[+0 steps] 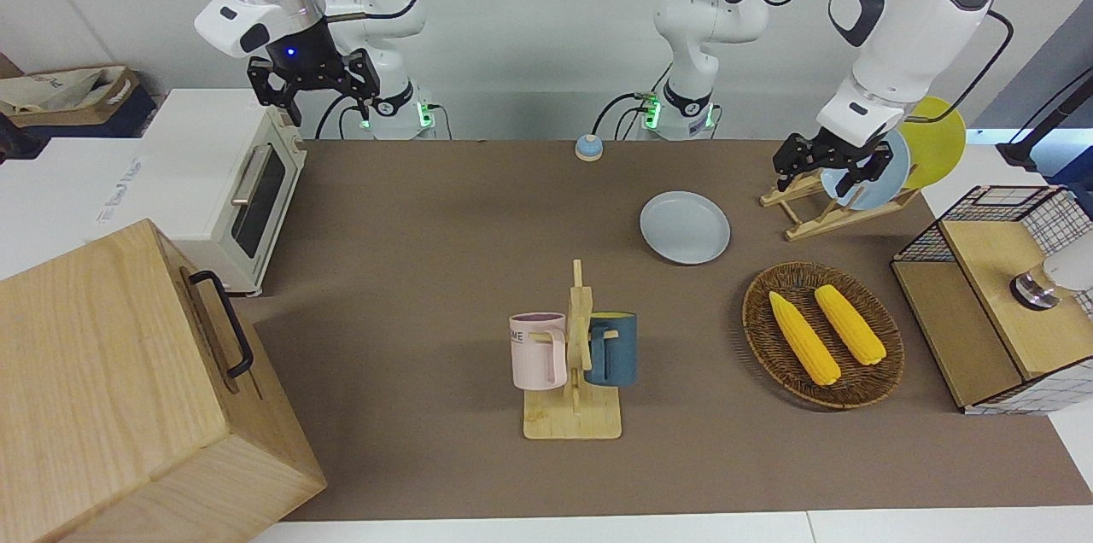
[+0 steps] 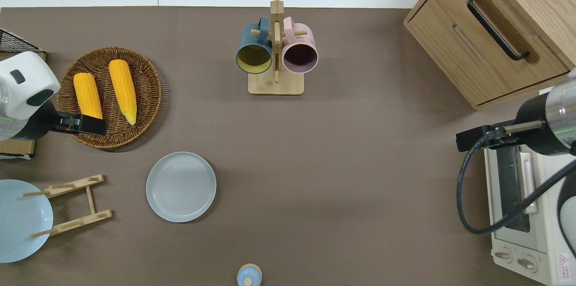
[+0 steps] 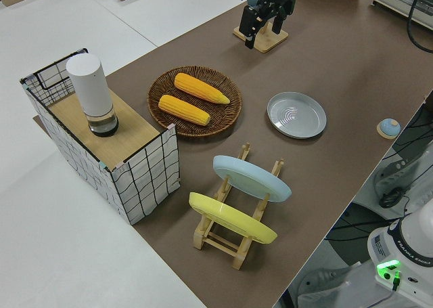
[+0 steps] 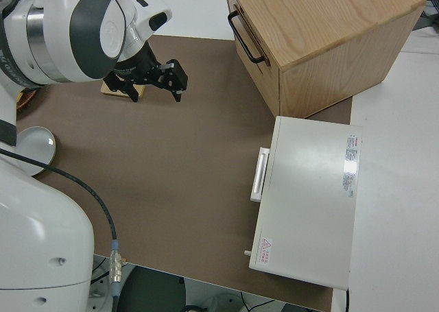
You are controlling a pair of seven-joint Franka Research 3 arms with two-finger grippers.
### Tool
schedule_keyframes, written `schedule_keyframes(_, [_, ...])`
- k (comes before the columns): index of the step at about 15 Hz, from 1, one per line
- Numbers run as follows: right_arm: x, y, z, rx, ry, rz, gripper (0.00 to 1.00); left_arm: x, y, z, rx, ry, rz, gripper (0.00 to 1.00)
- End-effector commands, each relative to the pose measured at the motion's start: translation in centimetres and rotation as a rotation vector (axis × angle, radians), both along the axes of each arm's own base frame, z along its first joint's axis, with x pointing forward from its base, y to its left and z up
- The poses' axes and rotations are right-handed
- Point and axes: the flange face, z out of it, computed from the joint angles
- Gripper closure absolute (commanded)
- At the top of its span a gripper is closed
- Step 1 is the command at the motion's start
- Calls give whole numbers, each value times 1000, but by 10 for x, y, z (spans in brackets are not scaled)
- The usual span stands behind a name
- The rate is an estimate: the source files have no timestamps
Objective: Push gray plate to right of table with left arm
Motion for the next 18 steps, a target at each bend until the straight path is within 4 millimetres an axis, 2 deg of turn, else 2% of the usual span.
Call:
schedule_keyframes(1, [-3, -2, 3, 9, 4, -4, 17, 1, 3, -3, 0, -4, -7, 0])
schedule_keyframes(12, [-3, -2, 3, 9, 4, -3, 17, 0, 5, -5, -4, 4, 0, 0])
schedule_keyframes(18, [-3, -2, 3, 9, 6, -3, 17, -7, 13, -26, -4, 50, 25, 2])
